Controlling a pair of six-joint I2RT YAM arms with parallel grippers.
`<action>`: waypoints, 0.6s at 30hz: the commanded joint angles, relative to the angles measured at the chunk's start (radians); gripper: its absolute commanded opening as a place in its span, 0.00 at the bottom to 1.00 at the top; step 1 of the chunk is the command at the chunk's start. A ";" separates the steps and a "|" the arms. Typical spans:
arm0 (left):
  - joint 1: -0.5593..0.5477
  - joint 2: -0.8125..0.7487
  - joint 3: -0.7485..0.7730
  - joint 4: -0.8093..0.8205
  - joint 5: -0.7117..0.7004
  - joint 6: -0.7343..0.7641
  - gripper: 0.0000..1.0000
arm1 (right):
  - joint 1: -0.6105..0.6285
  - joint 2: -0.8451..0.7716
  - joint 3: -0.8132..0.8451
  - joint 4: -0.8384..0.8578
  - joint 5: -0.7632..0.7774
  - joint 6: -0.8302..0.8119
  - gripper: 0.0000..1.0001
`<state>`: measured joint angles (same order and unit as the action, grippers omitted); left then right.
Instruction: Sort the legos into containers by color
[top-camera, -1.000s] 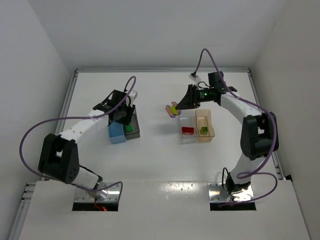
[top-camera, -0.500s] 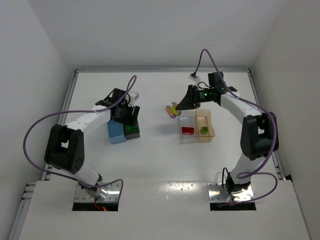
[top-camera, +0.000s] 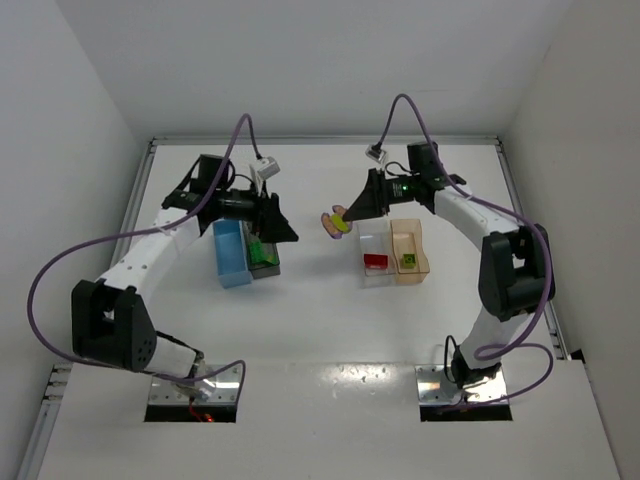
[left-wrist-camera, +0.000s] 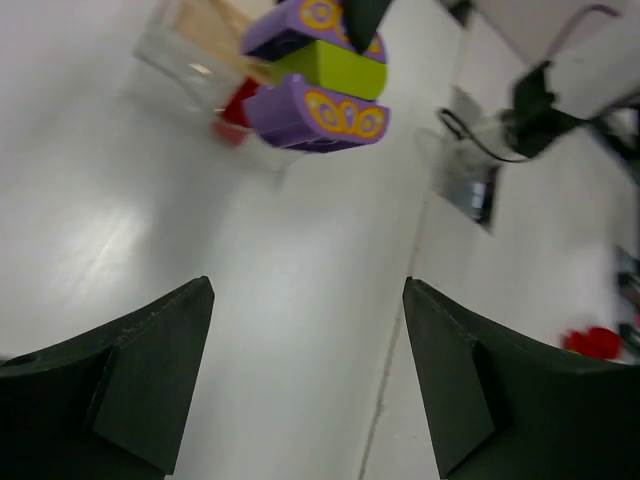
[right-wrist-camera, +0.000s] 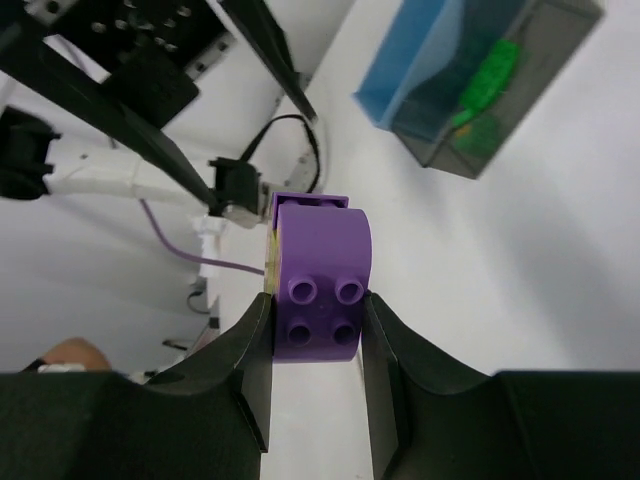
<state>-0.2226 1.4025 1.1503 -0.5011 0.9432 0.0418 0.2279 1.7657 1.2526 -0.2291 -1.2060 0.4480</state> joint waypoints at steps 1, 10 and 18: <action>-0.011 0.091 0.012 -0.017 0.383 0.010 0.82 | 0.031 0.000 -0.007 0.155 -0.141 0.077 0.00; -0.041 0.168 0.071 -0.017 0.445 -0.017 0.82 | 0.079 0.018 -0.007 0.165 -0.179 0.086 0.00; -0.050 0.199 0.089 -0.017 0.463 -0.026 0.82 | 0.097 0.037 -0.007 0.174 -0.170 0.086 0.00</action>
<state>-0.2680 1.5890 1.2041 -0.5369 1.3468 0.0086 0.3168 1.7912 1.2457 -0.1051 -1.3403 0.5365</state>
